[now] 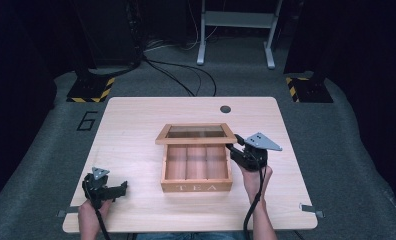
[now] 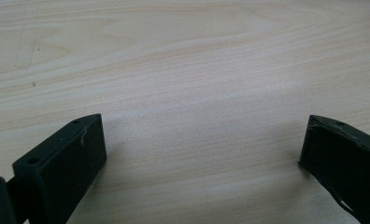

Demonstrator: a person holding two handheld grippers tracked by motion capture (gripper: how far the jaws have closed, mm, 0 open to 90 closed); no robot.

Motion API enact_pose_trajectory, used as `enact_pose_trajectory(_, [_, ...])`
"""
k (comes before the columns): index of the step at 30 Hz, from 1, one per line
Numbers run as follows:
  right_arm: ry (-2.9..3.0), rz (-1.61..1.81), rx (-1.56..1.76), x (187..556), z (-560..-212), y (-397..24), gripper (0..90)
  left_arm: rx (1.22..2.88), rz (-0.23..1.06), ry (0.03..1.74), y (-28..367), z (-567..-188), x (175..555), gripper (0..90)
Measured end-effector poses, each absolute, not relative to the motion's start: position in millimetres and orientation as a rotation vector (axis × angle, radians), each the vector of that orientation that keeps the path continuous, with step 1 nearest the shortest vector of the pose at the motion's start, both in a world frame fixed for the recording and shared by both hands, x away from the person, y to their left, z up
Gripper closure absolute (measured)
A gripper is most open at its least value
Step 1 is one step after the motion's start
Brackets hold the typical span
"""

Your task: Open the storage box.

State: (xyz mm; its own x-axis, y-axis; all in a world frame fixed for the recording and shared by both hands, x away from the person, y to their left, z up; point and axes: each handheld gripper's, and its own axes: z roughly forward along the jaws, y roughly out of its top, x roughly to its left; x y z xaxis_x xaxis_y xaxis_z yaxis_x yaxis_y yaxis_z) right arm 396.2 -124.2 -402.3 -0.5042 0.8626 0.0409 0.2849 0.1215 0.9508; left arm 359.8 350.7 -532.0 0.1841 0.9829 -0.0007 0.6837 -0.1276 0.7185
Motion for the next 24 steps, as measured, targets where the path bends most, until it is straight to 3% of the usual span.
enact_pose_trajectory(24, [1.958,1.354,1.187,372,-465,-126,55.9,1.880,0.661,1.561,351,-532,360,0.2])
